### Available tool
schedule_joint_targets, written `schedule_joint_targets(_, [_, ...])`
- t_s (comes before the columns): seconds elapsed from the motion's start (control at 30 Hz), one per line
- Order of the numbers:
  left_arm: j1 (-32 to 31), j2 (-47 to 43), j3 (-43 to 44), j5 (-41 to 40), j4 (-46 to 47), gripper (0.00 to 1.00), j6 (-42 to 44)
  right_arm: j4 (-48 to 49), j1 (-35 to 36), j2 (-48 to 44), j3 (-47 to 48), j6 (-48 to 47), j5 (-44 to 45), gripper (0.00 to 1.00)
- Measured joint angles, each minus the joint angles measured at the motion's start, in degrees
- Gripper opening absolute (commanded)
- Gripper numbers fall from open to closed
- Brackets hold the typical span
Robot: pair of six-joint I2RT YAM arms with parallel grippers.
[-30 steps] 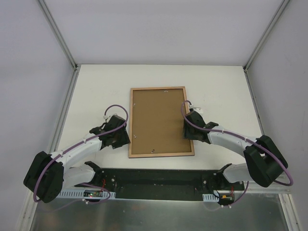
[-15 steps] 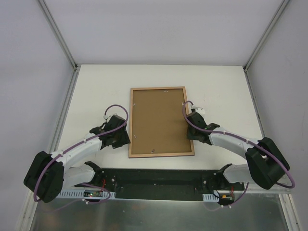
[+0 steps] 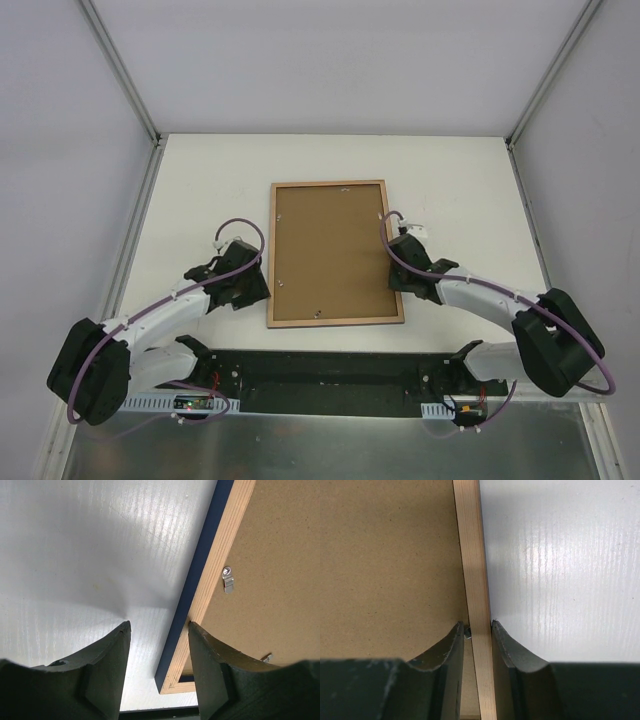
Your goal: Put the photo into the frame
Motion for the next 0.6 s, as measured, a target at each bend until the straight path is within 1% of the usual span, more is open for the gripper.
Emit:
schedule_joint_targets(0.13, [0.0,-1.3,-0.2,0.0,0.0,0.51,-0.5,1.2,0.0,-0.8,-1.0,0.0,-0.1,0.06])
schedule_joint_targets(0.37, [0.0,-1.8,0.3,-1.2,-0.8,0.61,-0.6,2.3,0.0,-1.6,-1.9,0.0,-0.5,0.04])
schedule_joint_targets(0.47, [0.1,-1.3,2.3,-1.8,-2.0,0.62,-0.1,3.5,0.0,-3.1,-3.5,0.2,-0.8,0.04])
schedule_joint_targets(0.6, [0.1,1.9,6.6,-2.4,-2.2,0.64,0.8,4.1,0.0,-5.6,-5.4,0.7,-1.4,0.04])
